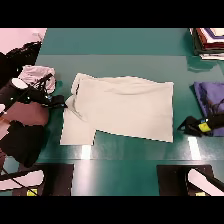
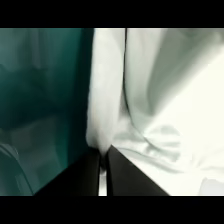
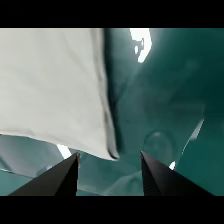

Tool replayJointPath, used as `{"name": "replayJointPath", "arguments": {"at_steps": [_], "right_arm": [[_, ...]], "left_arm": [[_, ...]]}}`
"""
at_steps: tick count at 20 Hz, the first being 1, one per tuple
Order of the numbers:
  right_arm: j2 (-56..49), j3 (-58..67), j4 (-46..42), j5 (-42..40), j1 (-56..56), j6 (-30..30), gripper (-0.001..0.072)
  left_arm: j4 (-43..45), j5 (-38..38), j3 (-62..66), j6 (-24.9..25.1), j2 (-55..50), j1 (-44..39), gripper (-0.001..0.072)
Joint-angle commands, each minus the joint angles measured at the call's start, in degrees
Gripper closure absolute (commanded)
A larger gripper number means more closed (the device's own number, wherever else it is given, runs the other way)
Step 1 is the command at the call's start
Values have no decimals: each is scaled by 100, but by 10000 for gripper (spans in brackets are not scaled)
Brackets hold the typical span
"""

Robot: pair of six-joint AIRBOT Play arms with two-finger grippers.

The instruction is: Fold the shirts.

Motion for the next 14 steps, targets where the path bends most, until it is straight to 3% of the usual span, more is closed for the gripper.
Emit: {"name": "replayJointPath", "arguments": {"at_steps": [1,8,11,13,14], "right_arm": [[4,-798,146,-39,-188,55,281],[4,-1102,636,-940,695,52,286],[4,-1102,629,-1209,944,48,550],[4,-1099,632,-1381,1036,48,658],[4,-1097,634,-1445,1058,48,667]], "left_arm": [[24,17,0,0,197,0,681],[11,-90,0,-2,197,0,680],[11,-94,0,-2,197,0,680],[11,-101,0,-2,197,0,680],[11,-125,0,-4,197,0,681]]}}
